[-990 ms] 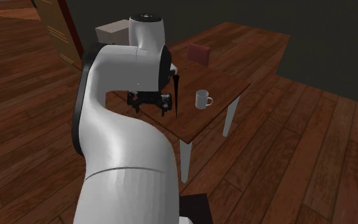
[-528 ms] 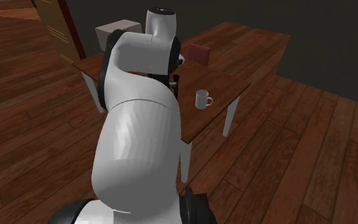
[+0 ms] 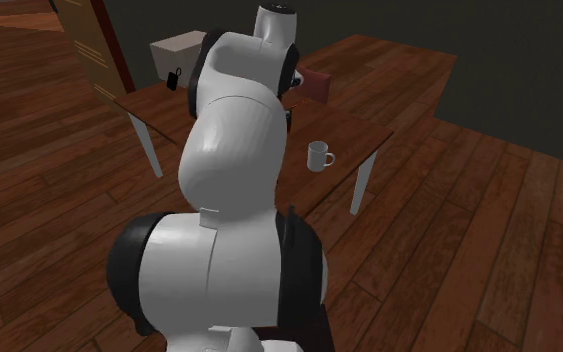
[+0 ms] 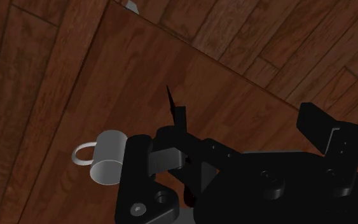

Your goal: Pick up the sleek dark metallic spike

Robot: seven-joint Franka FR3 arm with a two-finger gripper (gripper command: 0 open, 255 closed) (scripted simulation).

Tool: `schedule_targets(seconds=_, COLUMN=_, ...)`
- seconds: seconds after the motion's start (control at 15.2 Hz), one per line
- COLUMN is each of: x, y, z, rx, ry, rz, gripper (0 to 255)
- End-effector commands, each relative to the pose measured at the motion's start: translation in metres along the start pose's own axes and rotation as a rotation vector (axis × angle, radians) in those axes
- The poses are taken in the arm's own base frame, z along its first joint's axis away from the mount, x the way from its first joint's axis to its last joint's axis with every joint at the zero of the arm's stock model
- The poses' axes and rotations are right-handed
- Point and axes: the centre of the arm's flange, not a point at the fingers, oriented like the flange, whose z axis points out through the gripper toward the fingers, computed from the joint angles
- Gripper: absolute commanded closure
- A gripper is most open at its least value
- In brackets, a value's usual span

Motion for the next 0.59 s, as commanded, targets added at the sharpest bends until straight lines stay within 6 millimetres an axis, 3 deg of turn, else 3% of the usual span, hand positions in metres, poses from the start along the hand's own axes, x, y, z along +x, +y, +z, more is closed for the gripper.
schedule_targets(seconds=0.0, x=0.026, y=0.006, z=0.003, rx=0.007, ry=0.002, rz=0.009, gripper=0)
schedule_targets(seconds=0.46, x=0.115, y=0.026, z=0.018, rx=0.033, ry=0.008, rz=0.043, gripper=0)
schedule_targets(seconds=0.53, x=0.119, y=0.028, z=0.018, rx=0.034, ry=0.008, rz=0.044, gripper=0)
